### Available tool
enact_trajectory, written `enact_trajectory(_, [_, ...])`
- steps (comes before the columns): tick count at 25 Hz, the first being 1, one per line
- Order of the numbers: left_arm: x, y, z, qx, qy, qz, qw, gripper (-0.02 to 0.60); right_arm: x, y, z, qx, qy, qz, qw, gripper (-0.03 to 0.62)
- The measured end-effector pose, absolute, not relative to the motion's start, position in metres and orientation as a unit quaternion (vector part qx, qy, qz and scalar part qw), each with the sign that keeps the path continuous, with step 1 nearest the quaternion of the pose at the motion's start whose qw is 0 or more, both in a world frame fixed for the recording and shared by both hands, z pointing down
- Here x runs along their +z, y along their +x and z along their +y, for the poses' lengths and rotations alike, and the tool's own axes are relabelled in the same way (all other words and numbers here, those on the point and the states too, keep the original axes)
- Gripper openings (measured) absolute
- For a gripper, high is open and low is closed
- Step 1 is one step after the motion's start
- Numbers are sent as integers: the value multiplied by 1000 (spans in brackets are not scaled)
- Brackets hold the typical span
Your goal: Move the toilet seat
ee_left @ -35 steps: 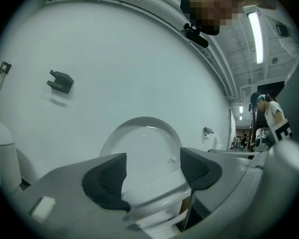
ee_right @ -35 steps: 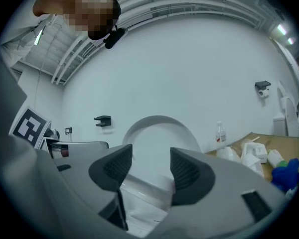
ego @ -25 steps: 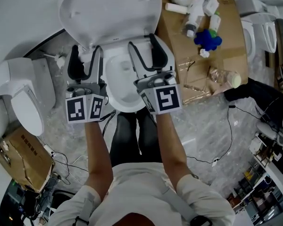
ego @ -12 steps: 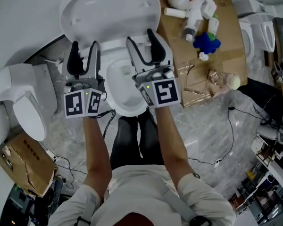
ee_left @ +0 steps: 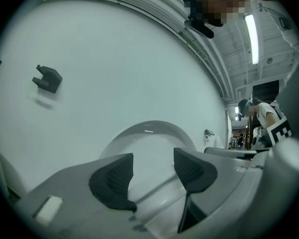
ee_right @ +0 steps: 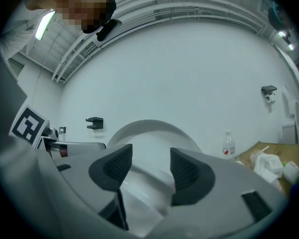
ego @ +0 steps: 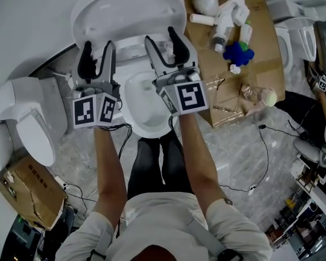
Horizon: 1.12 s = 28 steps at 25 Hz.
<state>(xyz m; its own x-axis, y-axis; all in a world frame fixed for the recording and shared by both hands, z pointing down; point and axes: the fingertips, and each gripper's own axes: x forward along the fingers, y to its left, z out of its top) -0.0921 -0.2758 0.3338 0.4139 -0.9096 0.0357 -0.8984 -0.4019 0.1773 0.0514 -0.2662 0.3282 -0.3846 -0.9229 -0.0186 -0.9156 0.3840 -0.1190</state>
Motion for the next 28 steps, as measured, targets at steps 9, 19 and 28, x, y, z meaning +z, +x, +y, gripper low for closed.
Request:
enact_trajectory(9, [334, -94, -298, -32, 838, -539, 79, 249, 329, 48, -289, -40, -552, 832, 40, 224])
enact_trajectory(19, [337, -94, -319, -27, 838, -540, 76, 235, 333, 47, -312, -38, -556, 830, 38, 225])
enact_trajectory(28, [340, -93, -324, -28, 837, -542, 77, 232, 336, 49, -318, -39, -557, 829, 38, 225])
